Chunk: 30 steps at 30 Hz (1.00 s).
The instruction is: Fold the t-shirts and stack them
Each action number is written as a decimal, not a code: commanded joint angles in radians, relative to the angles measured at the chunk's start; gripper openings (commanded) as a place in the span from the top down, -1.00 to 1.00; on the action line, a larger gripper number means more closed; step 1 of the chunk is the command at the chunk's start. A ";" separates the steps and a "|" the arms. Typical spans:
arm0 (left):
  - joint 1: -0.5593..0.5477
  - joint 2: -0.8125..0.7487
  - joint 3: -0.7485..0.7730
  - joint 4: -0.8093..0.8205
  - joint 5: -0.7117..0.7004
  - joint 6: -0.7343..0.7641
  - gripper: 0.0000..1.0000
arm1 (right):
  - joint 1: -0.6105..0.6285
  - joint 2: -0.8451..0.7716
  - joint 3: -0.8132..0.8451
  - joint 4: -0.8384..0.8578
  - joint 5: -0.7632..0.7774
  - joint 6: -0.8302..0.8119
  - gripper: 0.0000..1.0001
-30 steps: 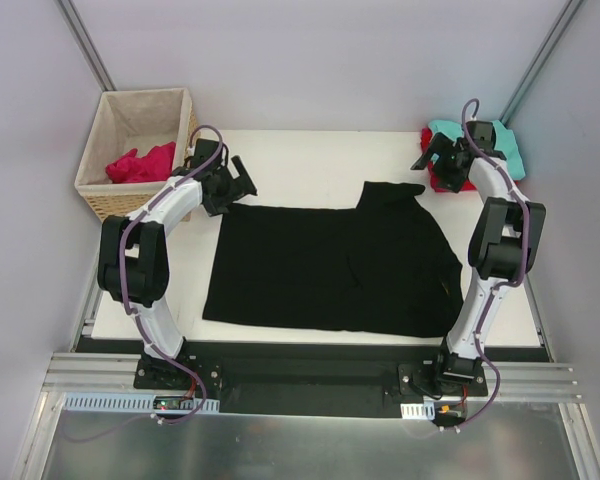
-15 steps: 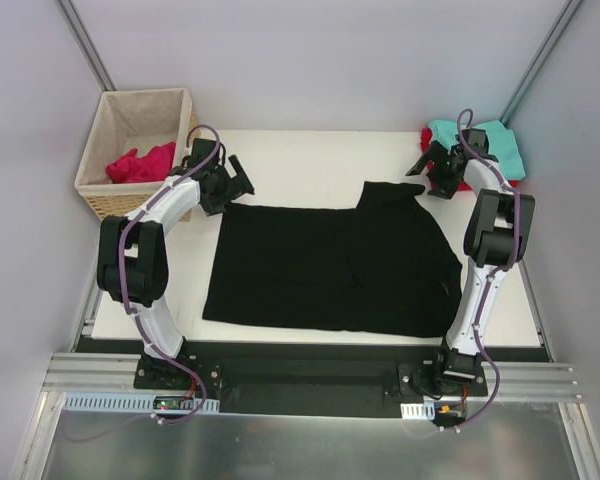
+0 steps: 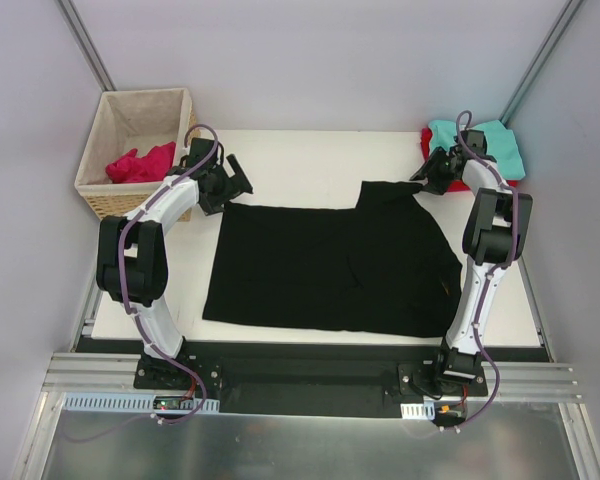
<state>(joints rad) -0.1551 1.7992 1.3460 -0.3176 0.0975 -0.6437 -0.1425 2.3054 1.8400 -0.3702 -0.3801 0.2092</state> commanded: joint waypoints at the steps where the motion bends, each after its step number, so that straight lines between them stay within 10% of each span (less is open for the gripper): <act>1: 0.014 0.011 0.033 0.008 0.011 -0.014 -0.98 | -0.006 0.000 0.007 0.013 -0.016 0.009 0.17; 12: 0.022 0.020 0.042 0.008 0.005 -0.010 -0.98 | -0.006 0.000 0.010 0.013 -0.014 0.013 0.96; 30: 0.057 0.140 0.082 0.008 -0.114 -0.053 -0.66 | 0.001 -0.037 -0.005 0.020 -0.019 -0.001 0.99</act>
<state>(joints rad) -0.1223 1.9324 1.3754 -0.3149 0.0463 -0.6762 -0.1425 2.3150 1.8359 -0.3691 -0.3824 0.2180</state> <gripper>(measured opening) 0.883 0.015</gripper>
